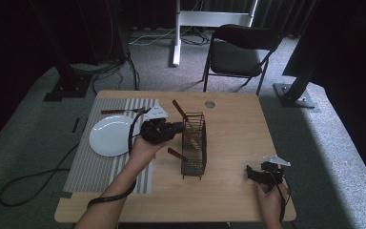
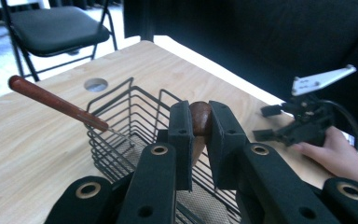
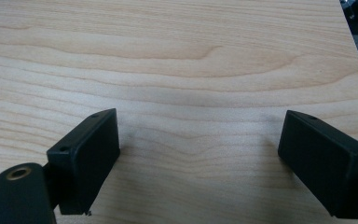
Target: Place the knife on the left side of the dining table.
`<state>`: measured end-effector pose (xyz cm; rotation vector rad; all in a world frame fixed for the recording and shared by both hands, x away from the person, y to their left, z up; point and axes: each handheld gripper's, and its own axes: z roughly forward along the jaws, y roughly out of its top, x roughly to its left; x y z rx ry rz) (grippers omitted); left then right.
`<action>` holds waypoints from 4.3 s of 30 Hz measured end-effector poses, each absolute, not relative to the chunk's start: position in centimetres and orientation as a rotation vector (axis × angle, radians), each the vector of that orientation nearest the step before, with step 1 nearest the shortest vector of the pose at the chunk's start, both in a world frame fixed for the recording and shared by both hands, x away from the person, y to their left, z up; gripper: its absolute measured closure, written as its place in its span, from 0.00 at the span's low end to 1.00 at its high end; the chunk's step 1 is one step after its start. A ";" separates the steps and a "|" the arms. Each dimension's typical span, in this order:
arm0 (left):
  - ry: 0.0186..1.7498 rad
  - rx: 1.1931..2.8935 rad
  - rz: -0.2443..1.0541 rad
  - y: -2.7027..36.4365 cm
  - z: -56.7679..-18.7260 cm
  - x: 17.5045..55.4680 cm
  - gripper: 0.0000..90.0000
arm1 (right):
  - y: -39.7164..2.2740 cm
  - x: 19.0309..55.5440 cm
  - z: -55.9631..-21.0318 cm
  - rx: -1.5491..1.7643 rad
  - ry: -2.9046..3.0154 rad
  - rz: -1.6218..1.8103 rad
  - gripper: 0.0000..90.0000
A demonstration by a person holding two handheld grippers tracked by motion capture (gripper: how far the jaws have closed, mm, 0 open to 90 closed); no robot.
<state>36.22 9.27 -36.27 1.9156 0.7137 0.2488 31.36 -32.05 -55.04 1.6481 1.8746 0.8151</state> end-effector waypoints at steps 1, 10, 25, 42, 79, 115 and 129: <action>0.714 1.916 0.249 9.3 -36.3 36.2 0.90 | -32.0 31.4 -55.0 1.648 1.875 0.815 0.13; 0.684 1.912 0.261 9.7 -34.4 35.1 0.90 | -32.1 31.4 -55.0 1.647 1.875 0.814 0.13; 0.677 1.884 0.304 11.2 -31.5 33.9 0.90 | -32.1 31.4 -55.0 1.648 1.876 0.815 0.13; 0.701 1.835 0.376 15.1 -29.0 32.3 0.90 | -32.0 31.4 -55.0 1.649 1.876 0.814 0.13; 1.044 1.774 0.377 26.4 -37.2 29.8 0.90 | -32.0 31.4 -55.0 1.648 1.875 0.814 0.13; 1.297 1.640 0.352 30.5 -42.0 28.6 0.86 | -32.0 31.4 -55.0 1.648 1.875 0.815 0.13; 1.430 1.560 0.399 32.5 -44.6 28.1 0.78 | -32.0 31.4 -55.0 1.649 1.876 0.813 0.13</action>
